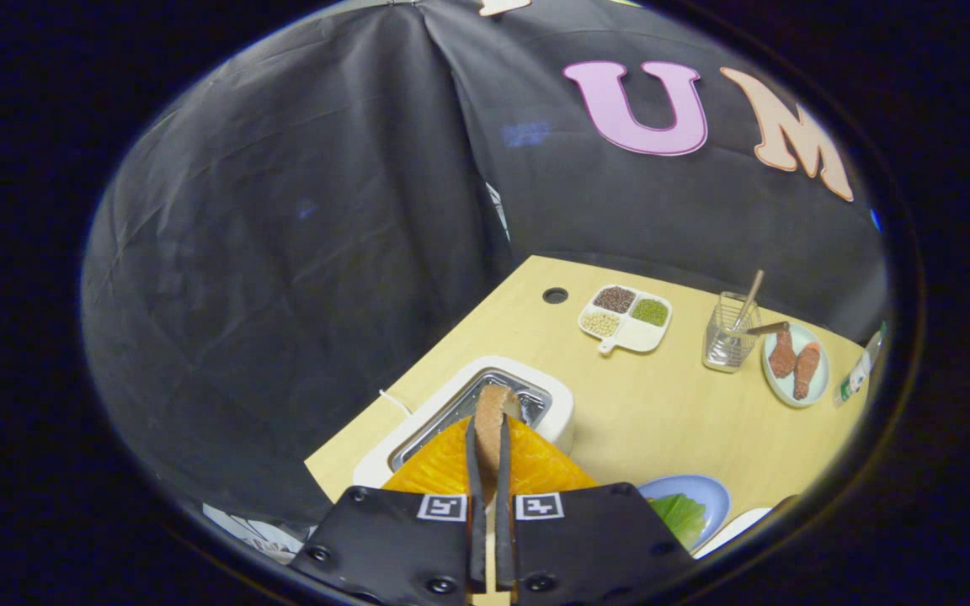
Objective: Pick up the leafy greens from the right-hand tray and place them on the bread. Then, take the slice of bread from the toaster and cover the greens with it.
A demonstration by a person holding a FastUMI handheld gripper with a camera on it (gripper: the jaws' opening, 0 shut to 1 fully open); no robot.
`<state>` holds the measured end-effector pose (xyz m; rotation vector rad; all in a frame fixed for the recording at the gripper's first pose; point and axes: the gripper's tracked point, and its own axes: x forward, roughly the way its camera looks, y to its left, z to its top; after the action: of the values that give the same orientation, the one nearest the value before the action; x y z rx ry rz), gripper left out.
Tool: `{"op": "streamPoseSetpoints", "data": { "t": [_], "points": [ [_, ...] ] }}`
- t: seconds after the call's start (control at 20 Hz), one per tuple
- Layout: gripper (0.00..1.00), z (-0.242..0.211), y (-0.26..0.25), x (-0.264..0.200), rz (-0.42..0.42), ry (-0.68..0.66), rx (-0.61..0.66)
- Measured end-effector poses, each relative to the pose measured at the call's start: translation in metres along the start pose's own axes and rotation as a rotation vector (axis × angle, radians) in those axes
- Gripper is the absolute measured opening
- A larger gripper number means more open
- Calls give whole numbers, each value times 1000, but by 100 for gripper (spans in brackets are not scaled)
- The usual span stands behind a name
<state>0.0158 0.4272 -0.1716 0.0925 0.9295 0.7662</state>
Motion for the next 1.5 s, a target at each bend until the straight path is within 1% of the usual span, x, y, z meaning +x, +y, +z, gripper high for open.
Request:
{"op": "streamPoseSetpoints", "data": {
  "t": [0.15,0.3,0.5,0.6,0.75,0.85,1.0,1.5],
  "points": [
    [7,4,-10,-14,9,-23,27],
    [7,8,-17,-27,46,-61,43],
    [7,10,-31,-43,70,-95,80],
    [7,13,-38,-54,74,-112,92],
    [7,11,-63,-65,36,-123,81],
    [7,1,-71,-66,37,-119,91],
    [7,-17,-95,-68,-9,-99,113],
    [7,-85,-140,-65,-38,-24,288]
  ]
}}
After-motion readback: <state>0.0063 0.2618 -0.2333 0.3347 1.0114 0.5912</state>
